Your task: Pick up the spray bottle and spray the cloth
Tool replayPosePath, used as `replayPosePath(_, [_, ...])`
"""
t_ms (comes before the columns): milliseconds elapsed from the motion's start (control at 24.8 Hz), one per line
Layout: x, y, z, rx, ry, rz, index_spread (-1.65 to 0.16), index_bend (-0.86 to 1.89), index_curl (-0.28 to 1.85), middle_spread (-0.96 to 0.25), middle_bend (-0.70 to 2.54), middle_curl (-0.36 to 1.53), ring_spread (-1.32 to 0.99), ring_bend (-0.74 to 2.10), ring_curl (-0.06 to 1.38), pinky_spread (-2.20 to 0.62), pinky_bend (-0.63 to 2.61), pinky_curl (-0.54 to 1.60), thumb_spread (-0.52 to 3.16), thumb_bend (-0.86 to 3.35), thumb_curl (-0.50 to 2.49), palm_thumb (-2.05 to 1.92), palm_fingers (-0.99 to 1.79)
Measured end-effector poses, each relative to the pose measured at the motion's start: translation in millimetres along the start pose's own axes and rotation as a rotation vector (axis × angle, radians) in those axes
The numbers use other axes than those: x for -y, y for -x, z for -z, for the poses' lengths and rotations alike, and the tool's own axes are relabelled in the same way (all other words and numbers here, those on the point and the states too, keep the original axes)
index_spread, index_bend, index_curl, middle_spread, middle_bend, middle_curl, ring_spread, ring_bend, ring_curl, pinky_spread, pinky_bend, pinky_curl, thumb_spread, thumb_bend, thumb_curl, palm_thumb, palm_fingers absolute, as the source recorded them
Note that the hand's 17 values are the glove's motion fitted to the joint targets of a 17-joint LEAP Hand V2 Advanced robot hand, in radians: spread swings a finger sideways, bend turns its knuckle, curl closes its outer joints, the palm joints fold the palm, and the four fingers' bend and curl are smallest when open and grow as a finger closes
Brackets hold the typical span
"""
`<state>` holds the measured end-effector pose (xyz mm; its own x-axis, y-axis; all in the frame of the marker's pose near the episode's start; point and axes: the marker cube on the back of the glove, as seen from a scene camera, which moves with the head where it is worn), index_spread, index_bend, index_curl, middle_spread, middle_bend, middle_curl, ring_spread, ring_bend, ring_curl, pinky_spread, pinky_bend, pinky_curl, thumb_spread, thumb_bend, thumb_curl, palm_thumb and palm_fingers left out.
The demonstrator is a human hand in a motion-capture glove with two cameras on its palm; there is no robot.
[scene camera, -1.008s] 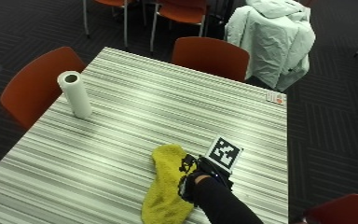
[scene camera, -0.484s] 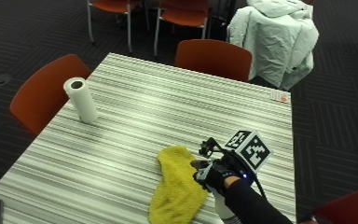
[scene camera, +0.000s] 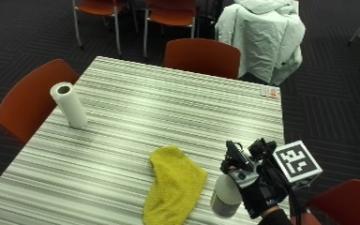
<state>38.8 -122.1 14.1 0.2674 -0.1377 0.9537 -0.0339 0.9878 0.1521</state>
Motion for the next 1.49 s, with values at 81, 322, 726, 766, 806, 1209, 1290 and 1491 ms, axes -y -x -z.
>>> replayPosePath(81, [-2,2,2,0.010,-0.033,0.044,-0.14,0.25,0.67,-0.04,0.44,0.64,-0.12,0.42,0.58,0.04,0.14,0.35,0.82,0.02,0.90,1.22,1.00])
replayPosePath(322, [-4,1,5,0.021,-0.075,0.055,-0.15,0.25,0.67,-0.04,0.43,0.64,-0.13,0.42,0.58,0.03,0.15,0.35,0.81,-0.01,0.90,1.21,1.01])
replayPosePath(726, [-14,-8,22,0.030,-0.186,0.021,-0.15,0.24,0.68,-0.04,0.42,0.65,-0.13,0.42,0.59,0.02,0.14,0.35,0.81,-0.01,0.90,1.21,1.01])
replayPosePath(766, [-15,-8,21,0.026,-0.192,0.018,-0.15,0.24,0.68,-0.04,0.42,0.65,-0.13,0.41,0.59,0.02,0.14,0.35,0.81,-0.01,0.90,1.21,1.02])
replayPosePath(806, [-14,-8,19,0.017,-0.195,0.018,-0.15,0.24,0.68,-0.05,0.42,0.65,-0.13,0.41,0.59,0.02,0.14,0.35,0.81,-0.01,0.90,1.21,1.02])
replayPosePath(1209, [41,12,-81,0.052,-0.114,0.048,-0.15,0.24,0.69,-0.04,0.42,0.66,-0.14,0.40,0.59,0.01,0.14,0.34,0.80,-0.01,0.90,1.21,1.02])
replayPosePath(1290, [58,14,-106,0.077,-0.091,0.077,-0.15,0.24,0.69,-0.04,0.42,0.66,-0.14,0.40,0.59,0.01,0.14,0.34,0.80,-0.01,0.90,1.21,1.02])
replayPosePath(1491, [91,28,-155,0.121,-0.093,0.122,-0.15,0.24,0.69,-0.04,0.42,0.66,-0.14,0.40,0.59,0.01,0.14,0.34,0.80,-0.01,0.90,1.22,1.01])
